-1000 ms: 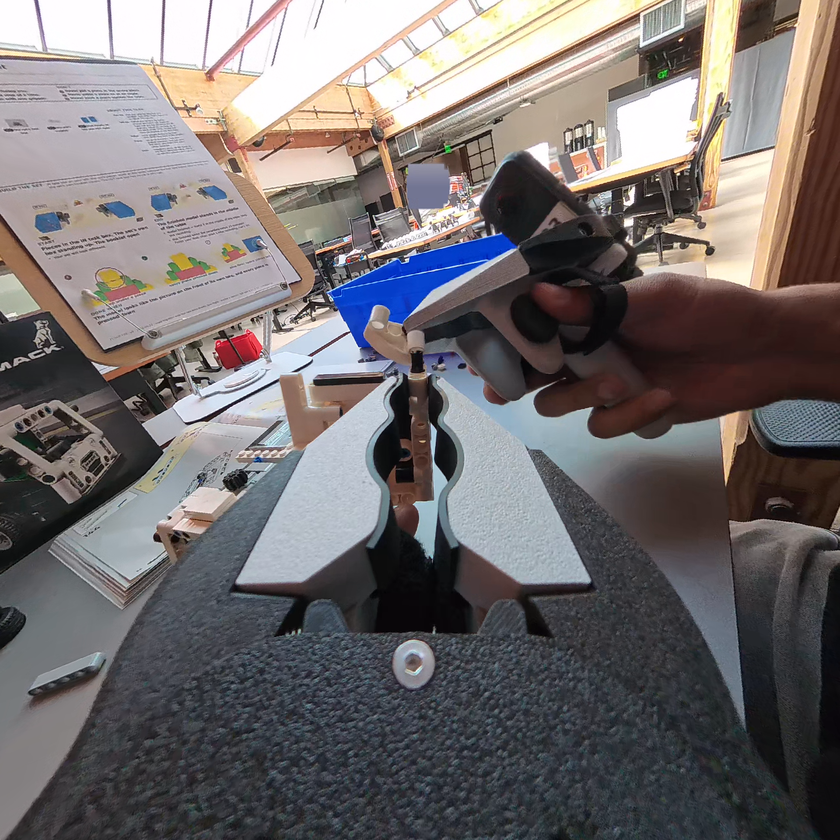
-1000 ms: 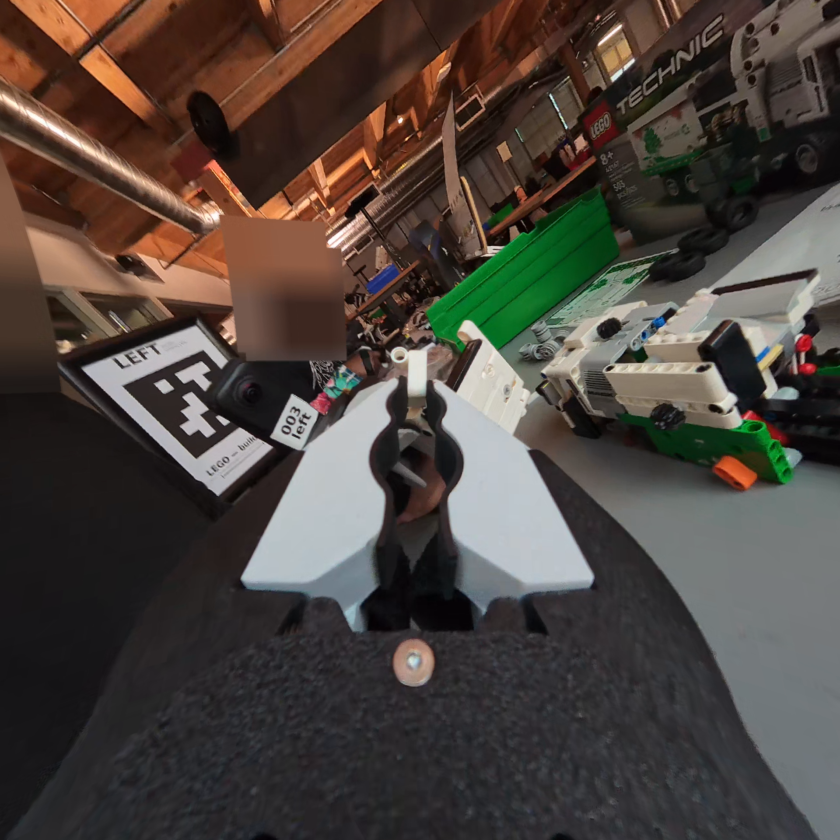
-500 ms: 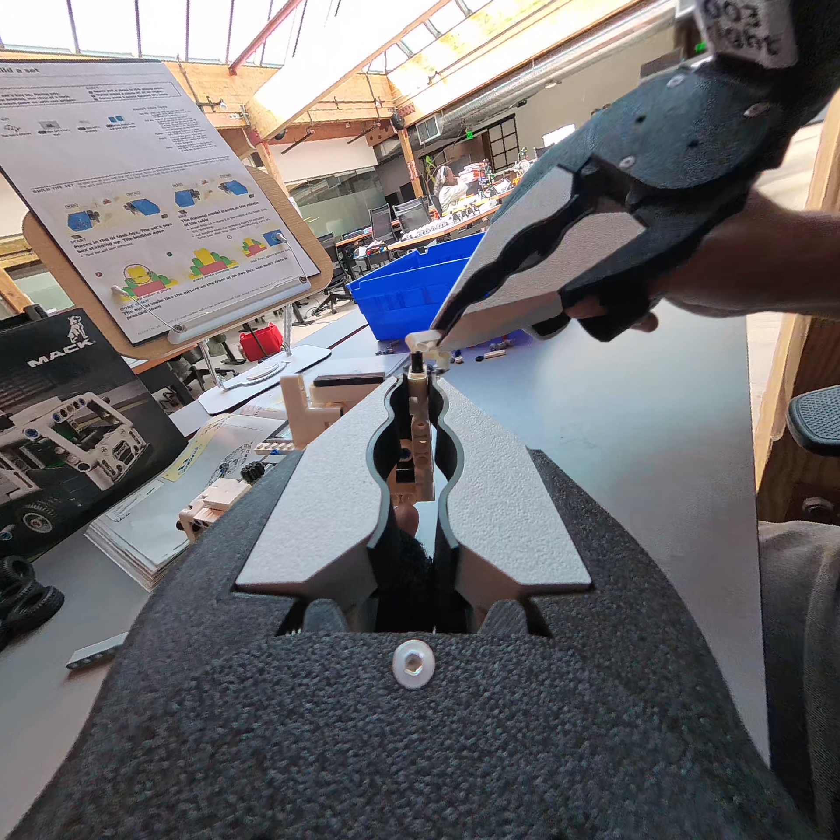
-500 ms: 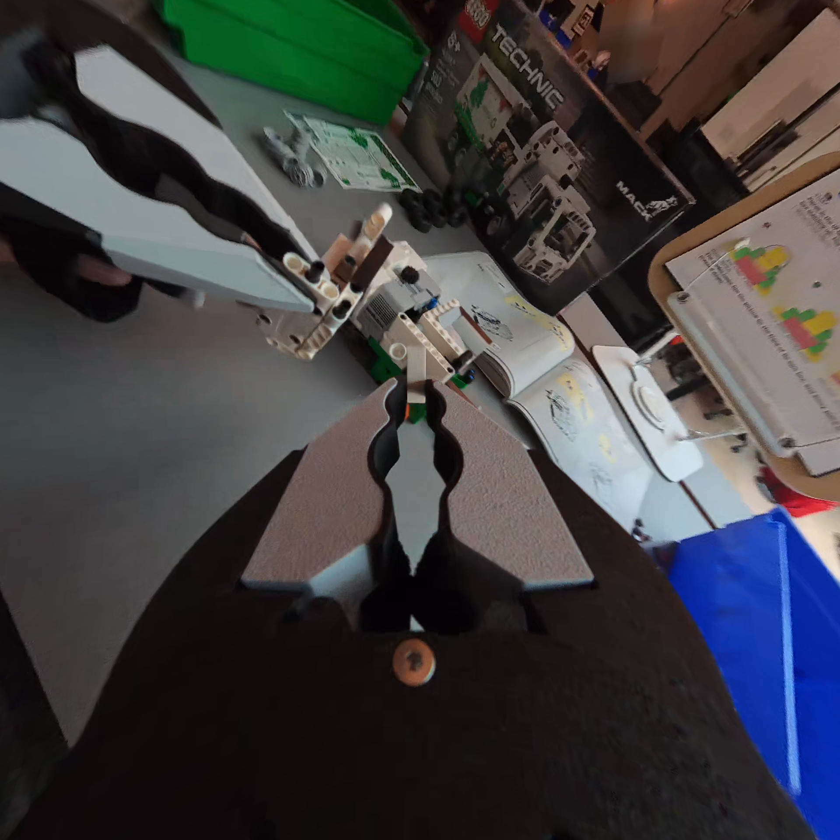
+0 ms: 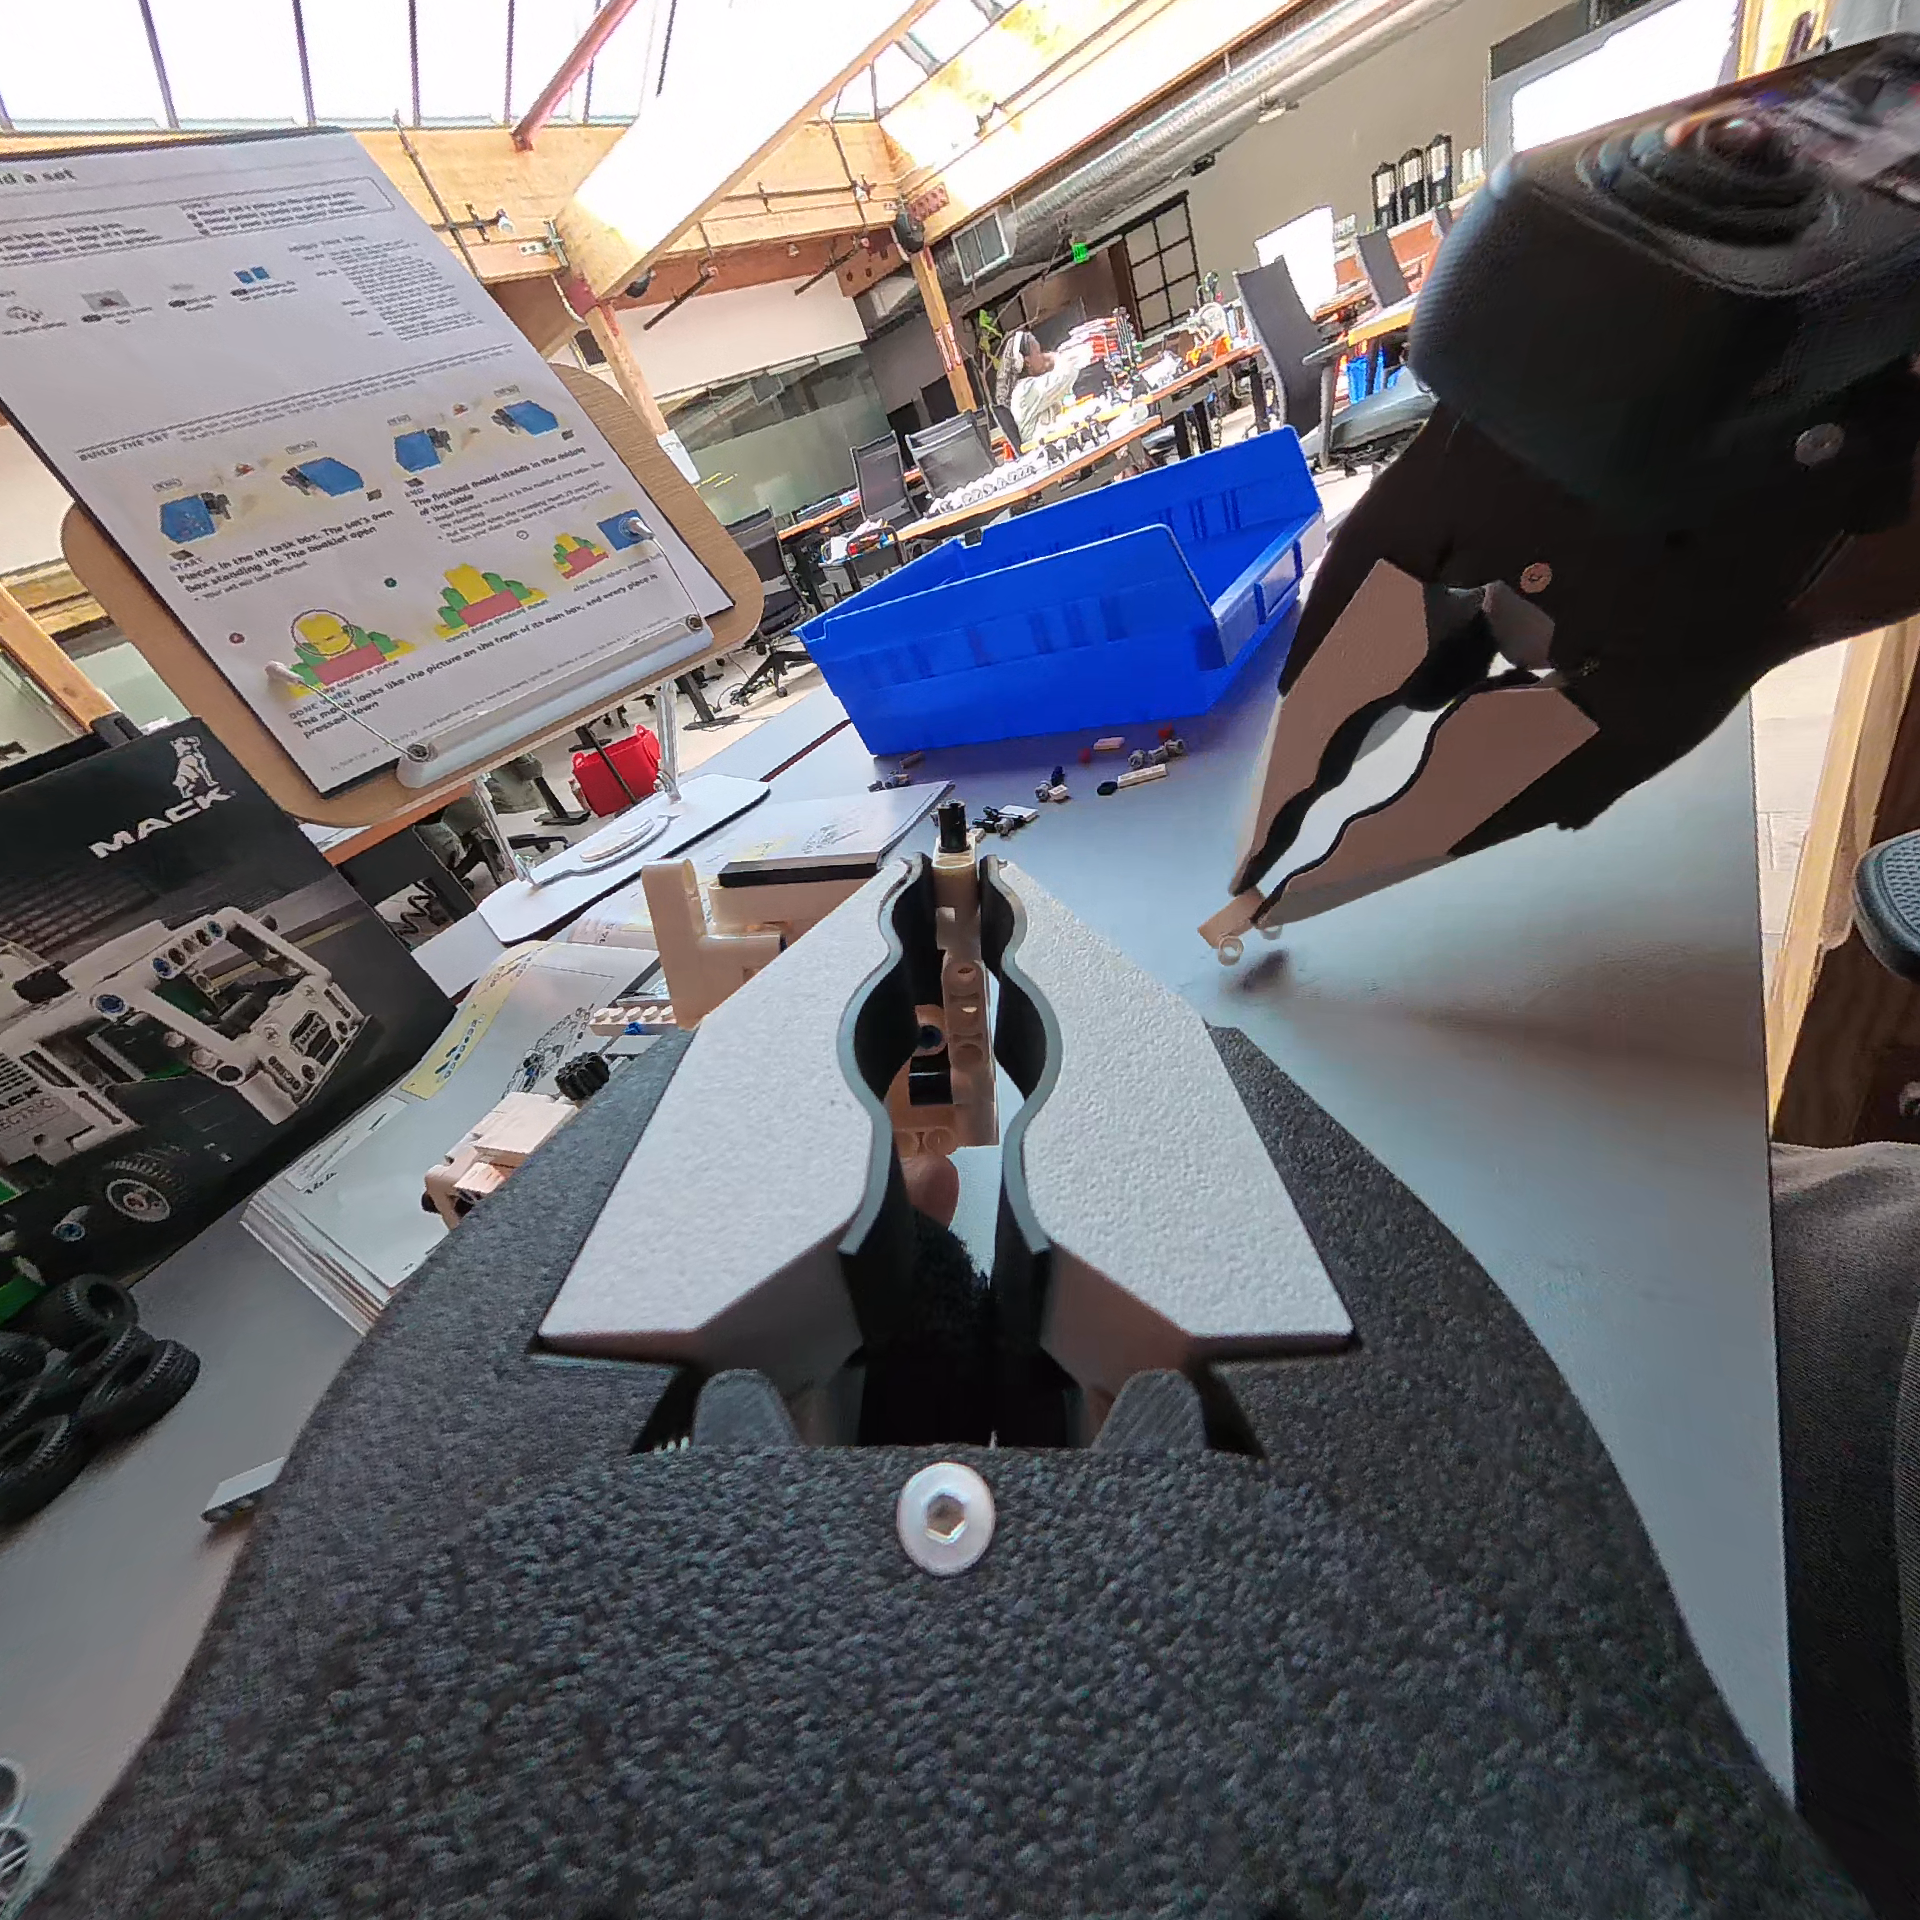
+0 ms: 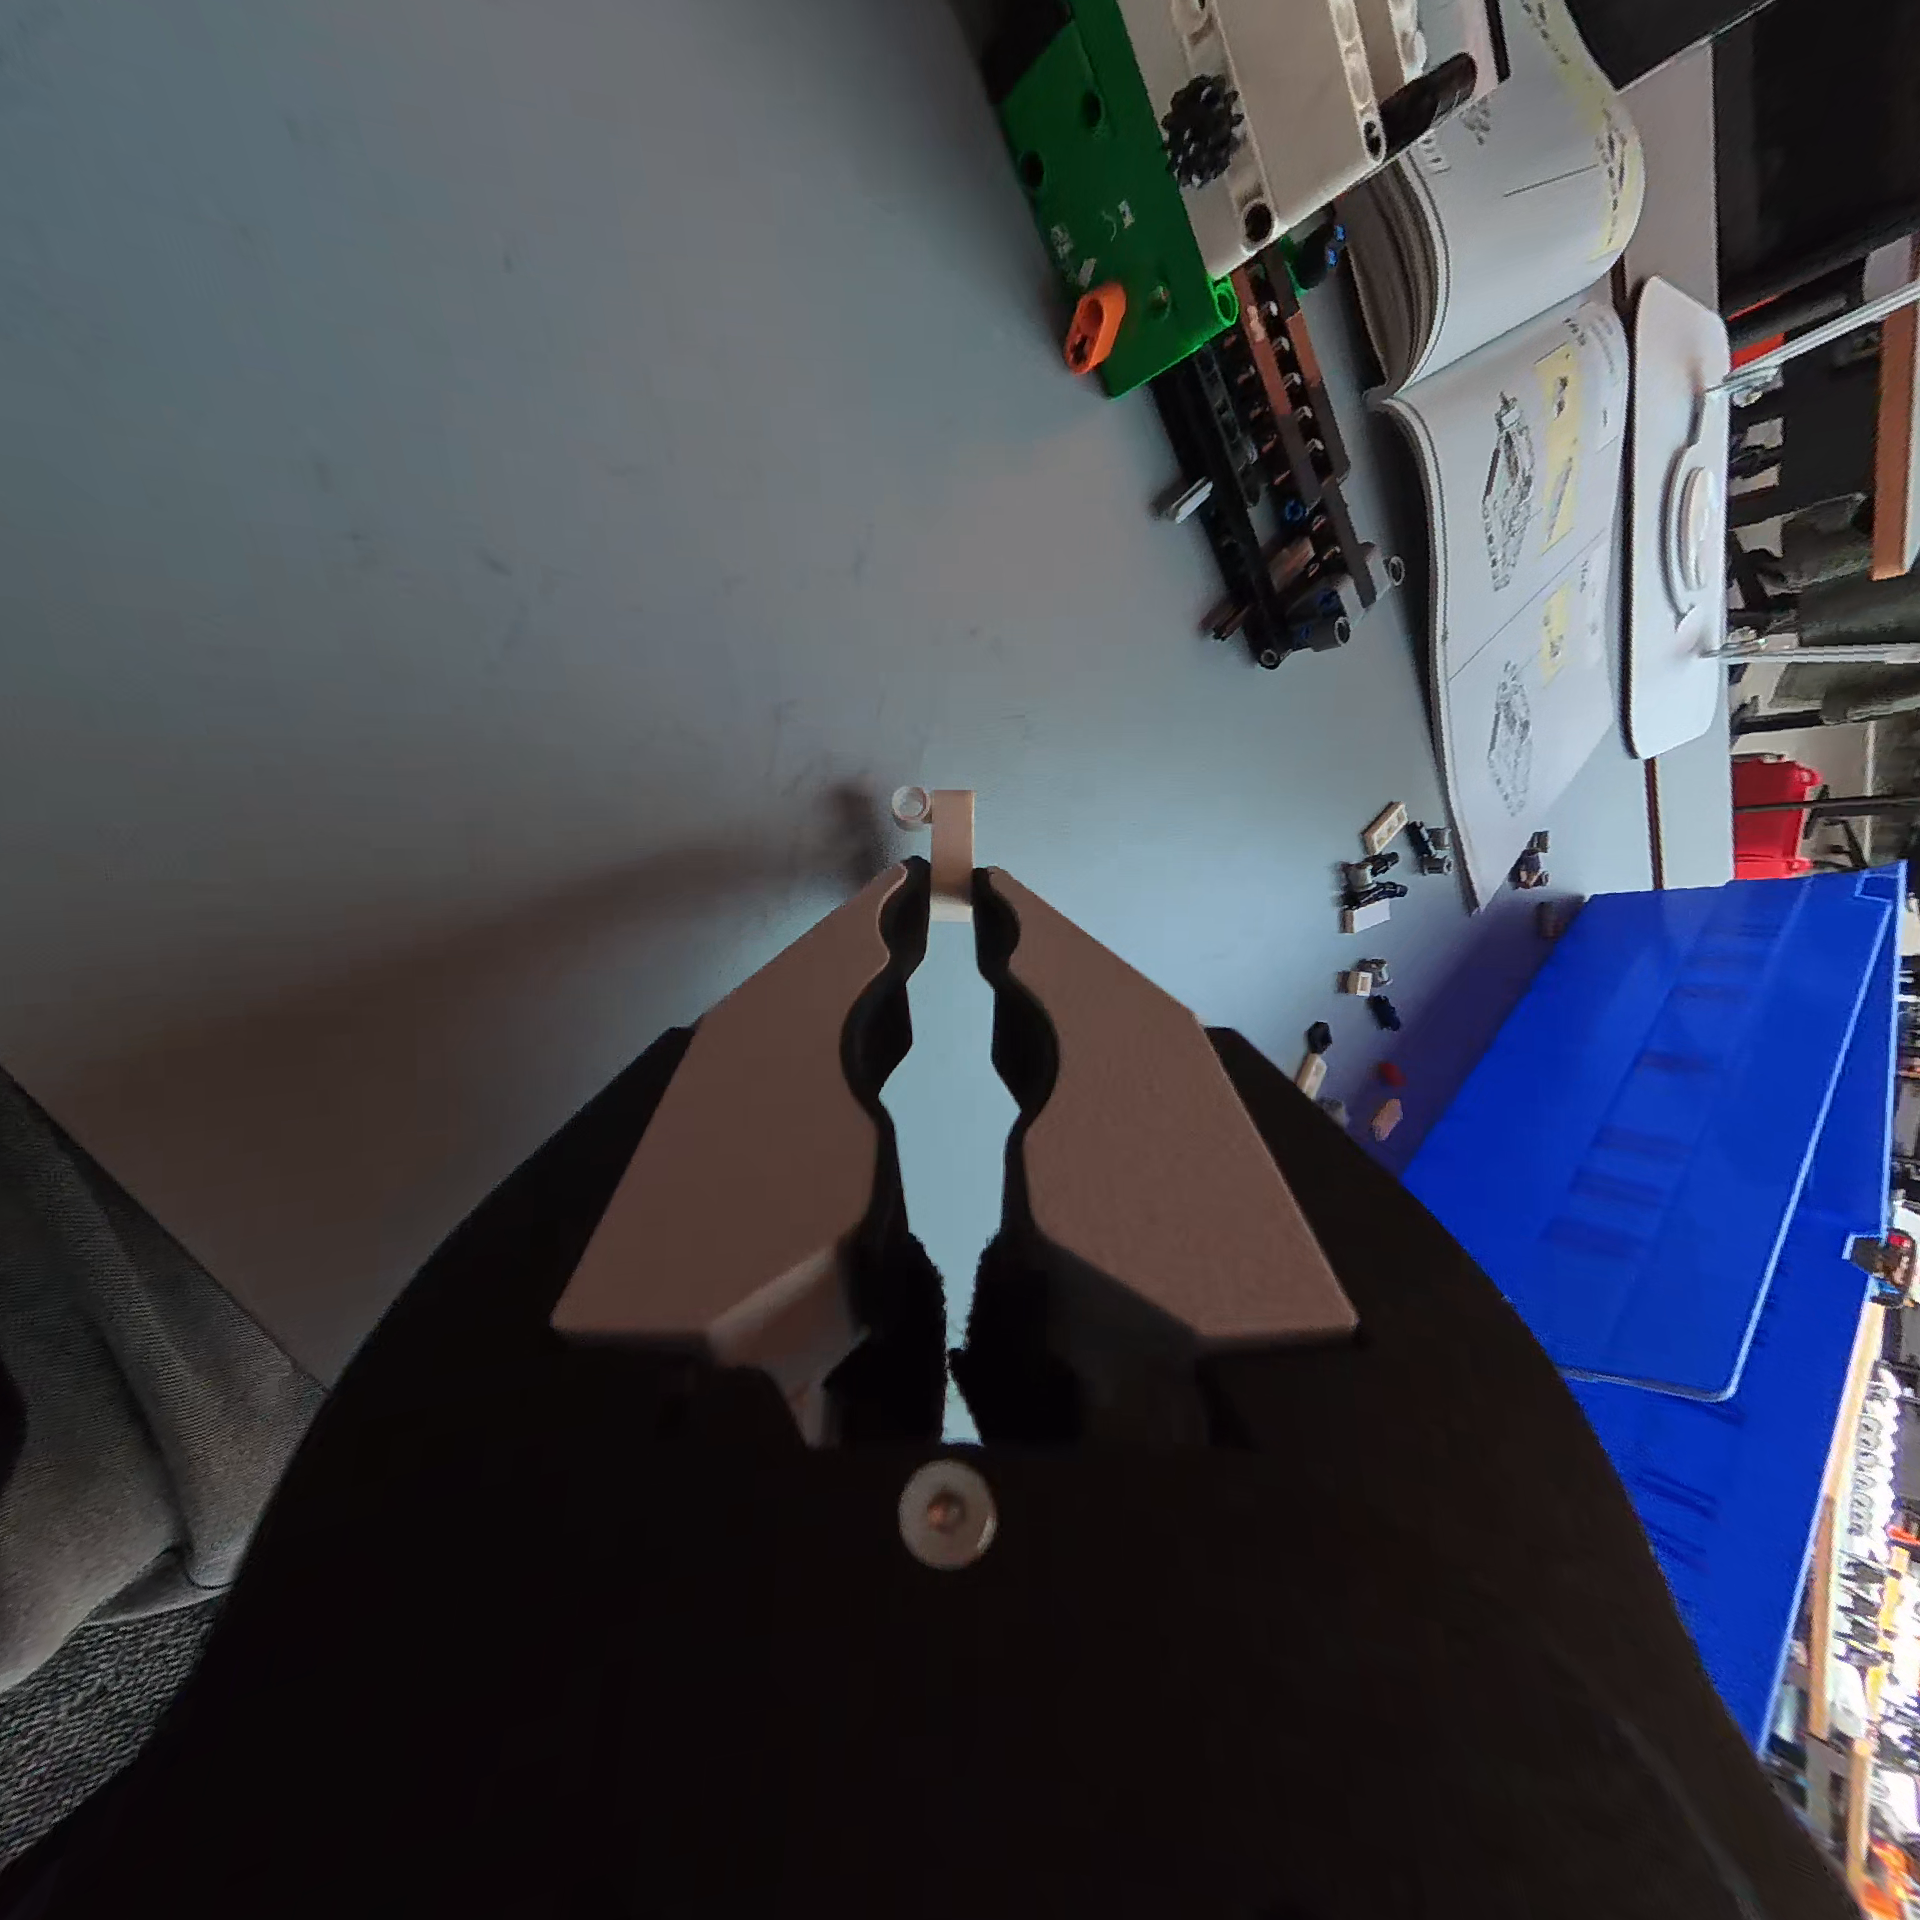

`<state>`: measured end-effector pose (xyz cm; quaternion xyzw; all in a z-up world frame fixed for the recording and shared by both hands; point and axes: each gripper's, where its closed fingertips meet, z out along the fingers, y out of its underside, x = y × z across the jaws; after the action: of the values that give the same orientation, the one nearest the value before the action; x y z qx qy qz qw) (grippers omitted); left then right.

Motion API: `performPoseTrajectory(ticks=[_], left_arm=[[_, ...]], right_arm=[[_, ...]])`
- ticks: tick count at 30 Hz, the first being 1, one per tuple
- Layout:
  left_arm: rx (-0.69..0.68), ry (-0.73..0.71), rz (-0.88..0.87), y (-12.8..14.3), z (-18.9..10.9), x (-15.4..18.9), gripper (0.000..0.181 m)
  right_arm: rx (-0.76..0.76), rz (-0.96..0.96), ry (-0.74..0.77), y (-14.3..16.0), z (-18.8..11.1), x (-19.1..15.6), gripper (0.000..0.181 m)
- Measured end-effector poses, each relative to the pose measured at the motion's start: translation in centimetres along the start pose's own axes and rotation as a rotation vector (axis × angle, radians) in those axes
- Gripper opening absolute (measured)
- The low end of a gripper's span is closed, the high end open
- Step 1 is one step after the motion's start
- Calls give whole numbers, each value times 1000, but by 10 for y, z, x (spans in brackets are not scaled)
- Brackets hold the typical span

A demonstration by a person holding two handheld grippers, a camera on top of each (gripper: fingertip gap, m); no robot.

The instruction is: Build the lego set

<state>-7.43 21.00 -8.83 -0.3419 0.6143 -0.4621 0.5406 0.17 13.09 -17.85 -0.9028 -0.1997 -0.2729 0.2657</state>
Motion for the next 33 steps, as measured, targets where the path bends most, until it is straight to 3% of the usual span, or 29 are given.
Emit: performPoseTrajectory(ticks=[6,10,19,33], left_arm=[[-5,8,17,1,1,3,6],[-1,9,19,0,0,3,6],[-3,16,28,0,1,5,6],[-10,24,37,1,2,7,6]], right_arm=[[56,113,-91,-4,0,-12,18],[174,281,-244,-18,-13,-20,26],[367,961,-676,-16,-28,-3,29],[312,927,-498,-8,-10,-18,24]])
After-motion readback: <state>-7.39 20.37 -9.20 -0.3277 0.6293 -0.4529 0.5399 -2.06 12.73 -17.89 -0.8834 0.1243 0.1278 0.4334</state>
